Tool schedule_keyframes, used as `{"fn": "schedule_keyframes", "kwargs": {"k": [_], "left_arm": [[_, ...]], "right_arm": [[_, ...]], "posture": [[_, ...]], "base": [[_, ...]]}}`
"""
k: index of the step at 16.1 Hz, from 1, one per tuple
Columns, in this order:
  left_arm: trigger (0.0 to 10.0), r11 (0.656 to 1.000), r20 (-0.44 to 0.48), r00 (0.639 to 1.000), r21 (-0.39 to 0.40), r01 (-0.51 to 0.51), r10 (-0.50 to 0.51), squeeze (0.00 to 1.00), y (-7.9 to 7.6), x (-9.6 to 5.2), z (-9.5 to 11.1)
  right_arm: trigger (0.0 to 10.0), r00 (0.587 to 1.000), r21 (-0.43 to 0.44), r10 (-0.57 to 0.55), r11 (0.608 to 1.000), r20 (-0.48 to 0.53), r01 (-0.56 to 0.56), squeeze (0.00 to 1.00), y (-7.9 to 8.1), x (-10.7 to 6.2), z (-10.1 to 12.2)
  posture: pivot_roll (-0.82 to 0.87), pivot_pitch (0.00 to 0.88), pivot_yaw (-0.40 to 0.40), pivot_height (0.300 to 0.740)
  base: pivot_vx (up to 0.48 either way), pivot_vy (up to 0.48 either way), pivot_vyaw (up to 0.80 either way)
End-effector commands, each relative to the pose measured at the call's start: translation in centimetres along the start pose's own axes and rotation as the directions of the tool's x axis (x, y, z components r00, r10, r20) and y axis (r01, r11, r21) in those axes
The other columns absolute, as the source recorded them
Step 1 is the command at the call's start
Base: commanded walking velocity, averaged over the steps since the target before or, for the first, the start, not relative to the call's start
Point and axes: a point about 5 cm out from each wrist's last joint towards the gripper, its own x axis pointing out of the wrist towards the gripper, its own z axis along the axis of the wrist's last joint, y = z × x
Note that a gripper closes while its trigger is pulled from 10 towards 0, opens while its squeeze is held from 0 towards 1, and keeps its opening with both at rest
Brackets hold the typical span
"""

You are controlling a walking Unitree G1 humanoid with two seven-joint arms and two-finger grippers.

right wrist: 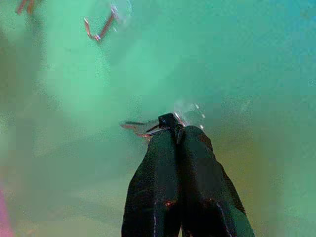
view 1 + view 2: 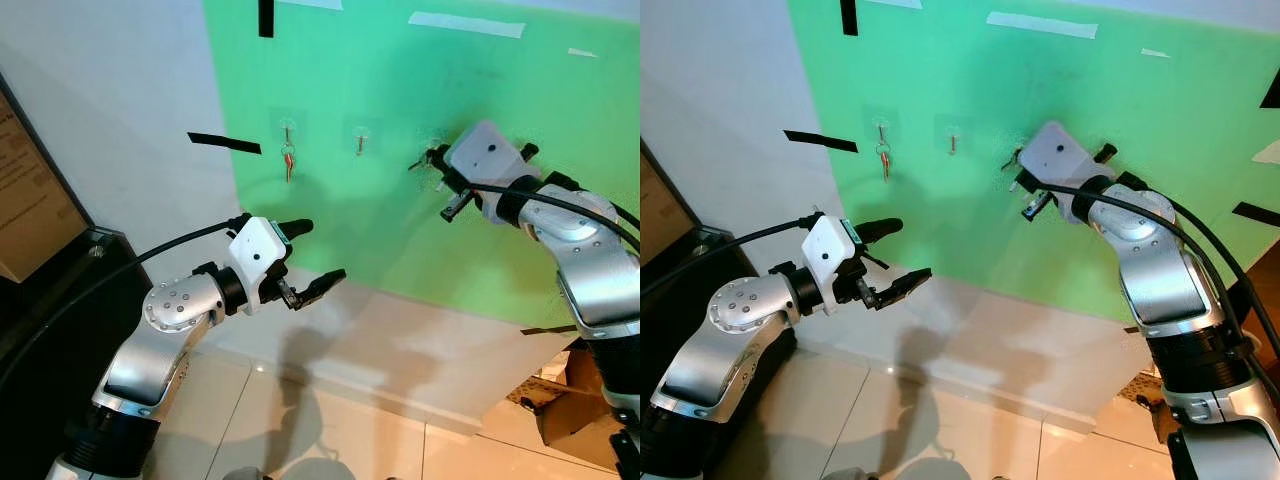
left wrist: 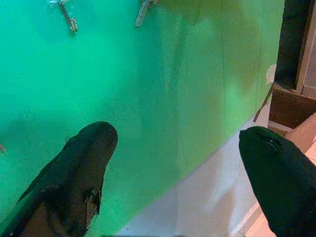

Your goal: Hang keys on a hook

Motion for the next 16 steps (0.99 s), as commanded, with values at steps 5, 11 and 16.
{"fn": "schedule_keyframes", "kwargs": {"k": [5, 11, 16], "left_arm": [[10.0, 0.999, 0.009, 1.0, 0.028, 0.024, -0.025, 0.0, -0.2, 0.1, 0.5], [10.0, 0.999, 0.011, 1.0, 0.03, 0.025, -0.025, 0.0, -0.2, 0.1, 0.6], [10.0, 0.999, 0.009, 1.0, 0.028, 0.022, -0.022, 0.0, -0.2, 0.0, 0.6]], "right_arm": [[10.0, 0.998, -0.043, -0.046, 0.998, -0.031, 0.044, 0.0, -0.4, 0.0, -0.6], [10.0, 0.999, -0.031, -0.016, 0.999, 0.028, 0.017, 0.0, 0.0, -0.1, 0.6], [10.0, 1.0, -0.061, 0.013, 0.998, -0.001, -0.013, 0.0, 0.8, 0.1, 0.0]], "posture": [[0.04, 0.0, 0.009, 0.74], [0.04, 0.0, 0.013, 0.74], [0.04, 0.0, 0.01, 0.74]], "base": [[0.0, 0.0, 0.0], [0.0, 0.0, 0.0], [0.0, 0.0, 0.0]]}}
